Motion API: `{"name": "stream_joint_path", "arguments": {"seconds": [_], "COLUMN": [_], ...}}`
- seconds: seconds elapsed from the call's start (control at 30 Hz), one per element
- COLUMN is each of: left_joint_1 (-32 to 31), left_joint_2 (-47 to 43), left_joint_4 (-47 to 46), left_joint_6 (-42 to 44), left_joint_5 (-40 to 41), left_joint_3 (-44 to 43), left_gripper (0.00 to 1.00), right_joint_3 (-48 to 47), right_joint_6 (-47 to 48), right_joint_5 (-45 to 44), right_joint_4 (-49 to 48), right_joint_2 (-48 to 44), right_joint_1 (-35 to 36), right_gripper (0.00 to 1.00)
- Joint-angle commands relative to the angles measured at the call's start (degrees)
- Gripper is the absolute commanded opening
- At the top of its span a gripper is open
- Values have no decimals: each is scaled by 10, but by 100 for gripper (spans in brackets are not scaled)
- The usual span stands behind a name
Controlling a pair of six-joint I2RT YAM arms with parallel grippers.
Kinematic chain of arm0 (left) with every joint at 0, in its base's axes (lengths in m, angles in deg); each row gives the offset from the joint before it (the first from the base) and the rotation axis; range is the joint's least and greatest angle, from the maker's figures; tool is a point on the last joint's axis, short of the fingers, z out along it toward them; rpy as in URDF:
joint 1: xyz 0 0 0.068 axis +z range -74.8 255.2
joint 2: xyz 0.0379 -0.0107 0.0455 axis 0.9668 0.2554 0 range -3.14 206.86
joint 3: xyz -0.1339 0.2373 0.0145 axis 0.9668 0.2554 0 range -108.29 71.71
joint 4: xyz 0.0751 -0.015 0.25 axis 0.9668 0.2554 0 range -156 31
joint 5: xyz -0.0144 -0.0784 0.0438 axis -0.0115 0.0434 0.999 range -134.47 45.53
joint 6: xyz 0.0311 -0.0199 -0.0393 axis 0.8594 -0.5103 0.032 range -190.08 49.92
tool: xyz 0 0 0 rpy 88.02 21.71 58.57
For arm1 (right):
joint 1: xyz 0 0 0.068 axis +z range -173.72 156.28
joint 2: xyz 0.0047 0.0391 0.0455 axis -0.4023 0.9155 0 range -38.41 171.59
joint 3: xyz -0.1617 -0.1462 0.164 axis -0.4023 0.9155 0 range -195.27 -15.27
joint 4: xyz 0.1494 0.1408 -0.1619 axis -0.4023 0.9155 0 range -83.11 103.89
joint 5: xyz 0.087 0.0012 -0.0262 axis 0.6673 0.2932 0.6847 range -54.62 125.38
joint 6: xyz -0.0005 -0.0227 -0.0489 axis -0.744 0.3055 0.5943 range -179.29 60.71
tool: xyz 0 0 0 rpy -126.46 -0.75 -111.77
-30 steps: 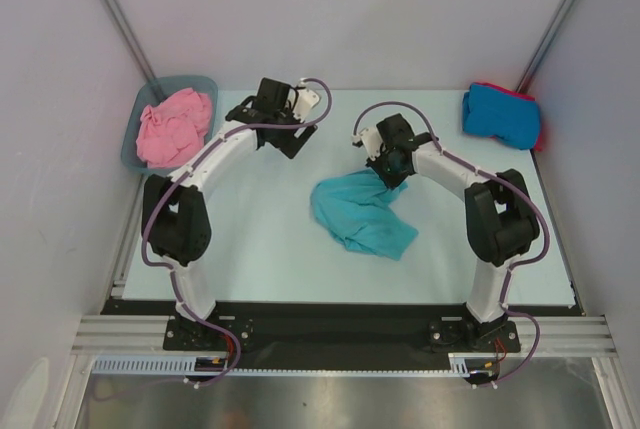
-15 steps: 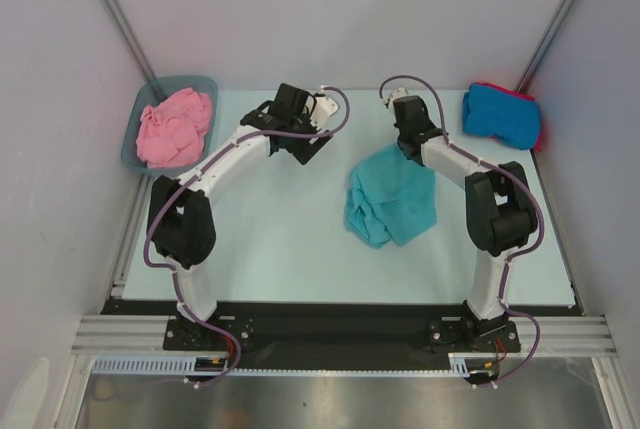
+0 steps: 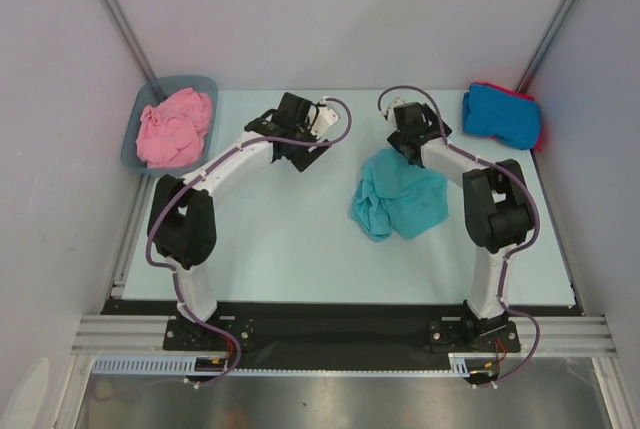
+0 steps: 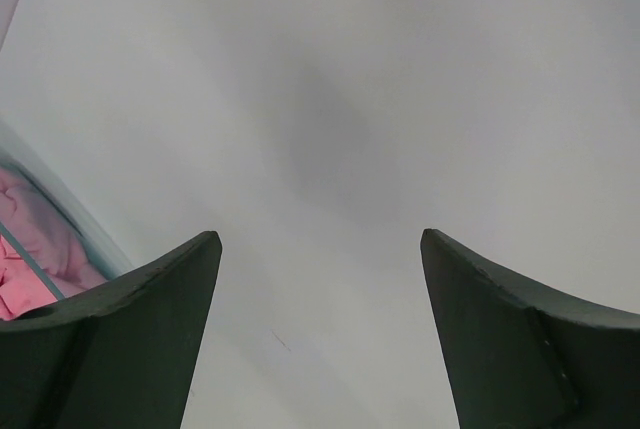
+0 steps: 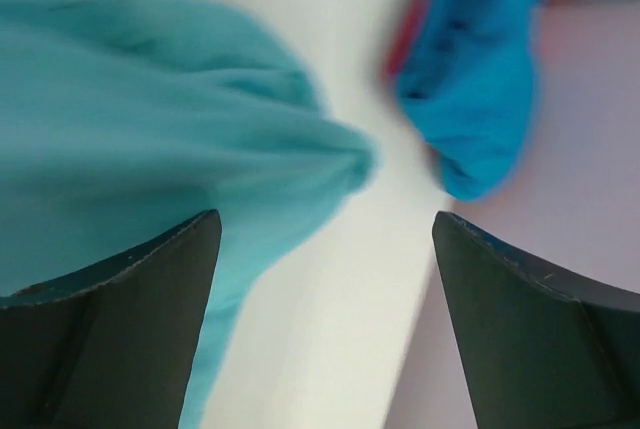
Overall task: Fold and stack the t-shirts
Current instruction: Flatten the tshirt out
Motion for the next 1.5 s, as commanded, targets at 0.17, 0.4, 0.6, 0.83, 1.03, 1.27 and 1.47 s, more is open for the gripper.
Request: {"name": "stream_joint_path", "arguments": {"seconds": [0.17,0.4,0.6,0.83,1.03,1.27,1.47], "left_joint_1": [-5,-5,-4,-5,-5,-5,-12], "left_joint_2": [-32,-29,-27,-29,-27,-22,-13], "left_joint_4": [-23,-23,-23,-23,-23,-23,-23], "left_joint_6": [22,22,19,16,15,14,13], "left_joint_5": [24,24,23,24,24,8,8], "left_joint_3": [28,25,19,18,17,25,22], "left_gripper": [88,88,88,88,88,86,86], "right_joint_3": [-38,-47,2,19,15,24,-12], "right_joint_6": [-55,-41,-50,-62,-69,-56,-35], "right_joint_5": [418,503,474,419,385,210,169], "right_joint_4": [363,462,423,368,338,240,231], "right_joint_2": [-117,-122,-111,-86,-72,-97,-102], "right_joint_1": [24,55,80,86,88,93,68], "right_gripper": [90,88,88,79,27,0,1]}}
